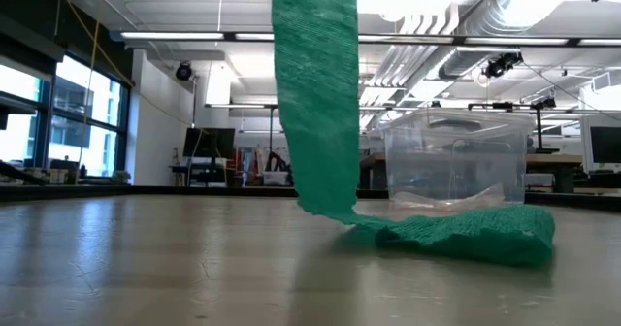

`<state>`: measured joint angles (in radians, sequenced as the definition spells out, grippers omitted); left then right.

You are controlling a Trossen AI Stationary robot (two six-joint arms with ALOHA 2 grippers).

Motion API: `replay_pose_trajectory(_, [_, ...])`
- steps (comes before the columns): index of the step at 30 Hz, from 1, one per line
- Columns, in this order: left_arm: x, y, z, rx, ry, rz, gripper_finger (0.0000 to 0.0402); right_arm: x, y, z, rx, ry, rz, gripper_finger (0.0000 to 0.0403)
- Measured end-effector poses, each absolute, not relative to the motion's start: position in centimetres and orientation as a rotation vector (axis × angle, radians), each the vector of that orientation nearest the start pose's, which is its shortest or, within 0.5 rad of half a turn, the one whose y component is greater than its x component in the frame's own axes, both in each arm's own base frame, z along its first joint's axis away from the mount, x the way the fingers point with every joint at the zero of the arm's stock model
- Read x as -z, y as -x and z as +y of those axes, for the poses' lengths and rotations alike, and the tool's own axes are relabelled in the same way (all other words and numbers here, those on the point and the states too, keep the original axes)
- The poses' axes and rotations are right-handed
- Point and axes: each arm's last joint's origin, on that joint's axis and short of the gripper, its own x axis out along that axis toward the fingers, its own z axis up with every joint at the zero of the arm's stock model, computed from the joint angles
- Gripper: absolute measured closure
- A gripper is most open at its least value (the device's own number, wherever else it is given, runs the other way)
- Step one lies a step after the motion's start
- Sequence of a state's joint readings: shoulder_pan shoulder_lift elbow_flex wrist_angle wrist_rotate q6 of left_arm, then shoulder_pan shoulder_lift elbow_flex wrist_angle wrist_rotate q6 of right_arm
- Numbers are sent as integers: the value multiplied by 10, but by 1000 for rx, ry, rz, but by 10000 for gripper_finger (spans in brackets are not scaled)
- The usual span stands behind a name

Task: Roll bandage
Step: Roll the green bandage

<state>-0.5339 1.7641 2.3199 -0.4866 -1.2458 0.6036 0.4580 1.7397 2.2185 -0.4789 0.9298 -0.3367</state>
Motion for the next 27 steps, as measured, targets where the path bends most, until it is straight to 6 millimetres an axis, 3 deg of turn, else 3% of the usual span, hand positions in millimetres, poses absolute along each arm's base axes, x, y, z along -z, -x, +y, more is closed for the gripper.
replay_pose_trajectory(6, [-550,-289,-149,-665,-579,170,399,-548,-252,87,406,-15,118,184])
replay_pose_trajectory(10, [-551,-288,-154,-592,-596,145,399,-553,-232,68,224,-125,167,184])
replay_pose_trajectory(16, [-552,-289,-160,-431,-600,73,399,-551,-239,60,-50,-238,209,179])
replay_pose_trajectory(20, [-554,-288,-161,-410,-571,41,399,-536,-263,70,-191,-247,301,164])
replay_pose_trajectory(27, [-561,-280,-162,-403,-545,6,399,-527,-277,81,-314,-204,342,156])
